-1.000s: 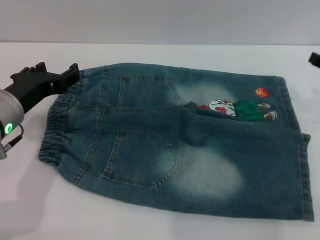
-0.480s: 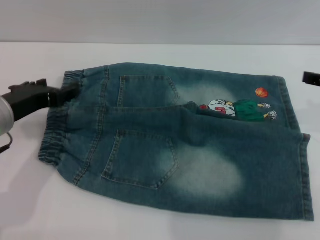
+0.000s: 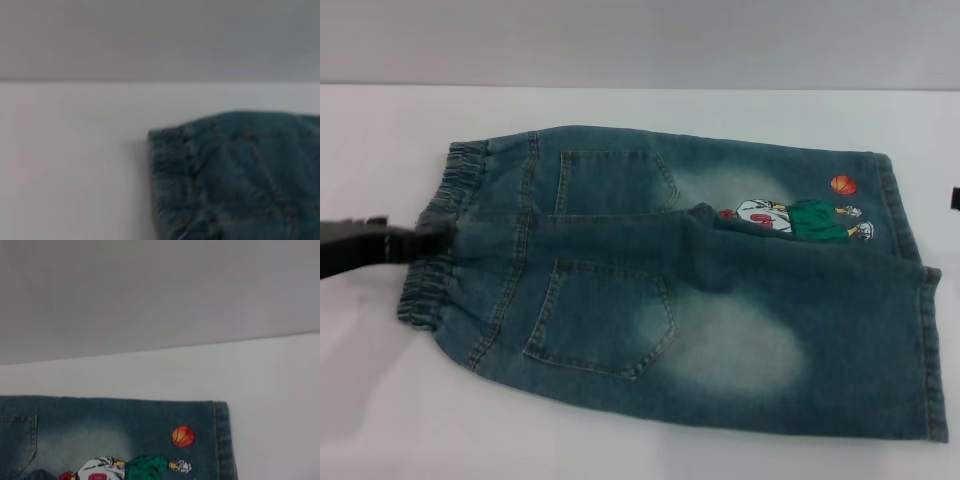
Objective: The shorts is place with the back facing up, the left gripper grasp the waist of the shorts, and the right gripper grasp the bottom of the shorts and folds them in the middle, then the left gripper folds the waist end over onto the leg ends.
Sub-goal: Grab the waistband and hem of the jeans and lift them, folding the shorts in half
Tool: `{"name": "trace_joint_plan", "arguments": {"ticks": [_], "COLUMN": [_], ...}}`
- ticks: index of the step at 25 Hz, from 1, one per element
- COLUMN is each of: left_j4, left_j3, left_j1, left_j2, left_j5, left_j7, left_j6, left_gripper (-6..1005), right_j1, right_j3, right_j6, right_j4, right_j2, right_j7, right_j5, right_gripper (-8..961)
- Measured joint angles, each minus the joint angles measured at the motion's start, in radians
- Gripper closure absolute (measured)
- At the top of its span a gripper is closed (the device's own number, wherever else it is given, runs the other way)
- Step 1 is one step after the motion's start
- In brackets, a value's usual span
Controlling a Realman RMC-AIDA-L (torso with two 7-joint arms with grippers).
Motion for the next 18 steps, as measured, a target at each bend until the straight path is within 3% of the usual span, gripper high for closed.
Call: {"name": "trace_joint_plan", "arguments": {"ticks": [6,18], "left_j4": [0.028,0.151], "left_j3": [-0.008,-0.006], "left_j1": [-0.026,-0.13], "left_j2": [-0.002,-0.003], "left_j5": [0.118,0.129], "left_j7": [-0.085,-0.105], "left_j6": [-0.079,-0.16], "left_gripper": [200,200], "right_j1": [-0.004,0.008], "right_j3": [-0.019,-0.022], "right_j6": [-0.009,-0.018], "right_j4": [-0.044,-0.055], "right_j2": [0.001,0.001], "right_j7": [0.009,0.01], "right_j5": [0.012,0.015], "right_gripper": [302,301]}}
